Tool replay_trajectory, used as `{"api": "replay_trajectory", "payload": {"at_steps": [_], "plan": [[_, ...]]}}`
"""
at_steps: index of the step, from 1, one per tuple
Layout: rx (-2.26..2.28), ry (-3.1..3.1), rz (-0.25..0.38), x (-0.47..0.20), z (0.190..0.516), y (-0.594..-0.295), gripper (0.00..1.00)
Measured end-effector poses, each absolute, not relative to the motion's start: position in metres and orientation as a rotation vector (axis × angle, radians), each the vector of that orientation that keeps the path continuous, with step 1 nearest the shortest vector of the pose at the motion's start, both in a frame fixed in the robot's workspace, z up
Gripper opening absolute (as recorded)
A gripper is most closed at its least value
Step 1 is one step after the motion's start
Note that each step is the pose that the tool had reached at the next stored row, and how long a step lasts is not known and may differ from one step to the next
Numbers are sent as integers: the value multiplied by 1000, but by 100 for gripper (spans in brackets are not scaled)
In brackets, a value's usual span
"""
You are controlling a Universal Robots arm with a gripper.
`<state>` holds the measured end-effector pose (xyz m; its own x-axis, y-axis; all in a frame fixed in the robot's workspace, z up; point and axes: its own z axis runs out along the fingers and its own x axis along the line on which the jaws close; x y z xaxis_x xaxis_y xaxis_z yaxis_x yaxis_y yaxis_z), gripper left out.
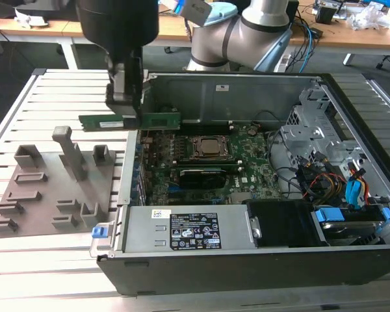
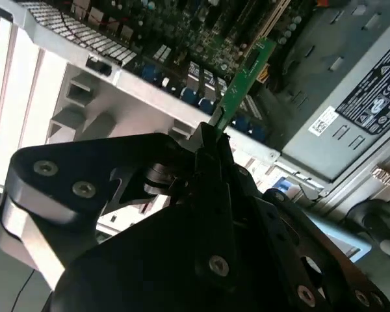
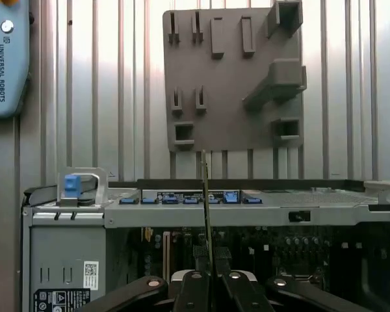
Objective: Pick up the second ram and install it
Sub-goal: 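Pick up the second ram and move it above second insertion slot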
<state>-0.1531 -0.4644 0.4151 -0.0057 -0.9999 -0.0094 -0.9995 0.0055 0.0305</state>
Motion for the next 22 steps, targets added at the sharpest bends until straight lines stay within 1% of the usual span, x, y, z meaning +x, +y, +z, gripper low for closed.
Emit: {"api": "replay_trajectory", "payload": {"at_steps": [14,20,21,22], "plan": [[2203,-2216,-47,-40,407,-464,14],[2203,-2215,-47,-25,406,-464,14],[2206,-2217,-52,-25,406,-464,14],[2223,-2233,-91,-25,406,-464,14]]}}
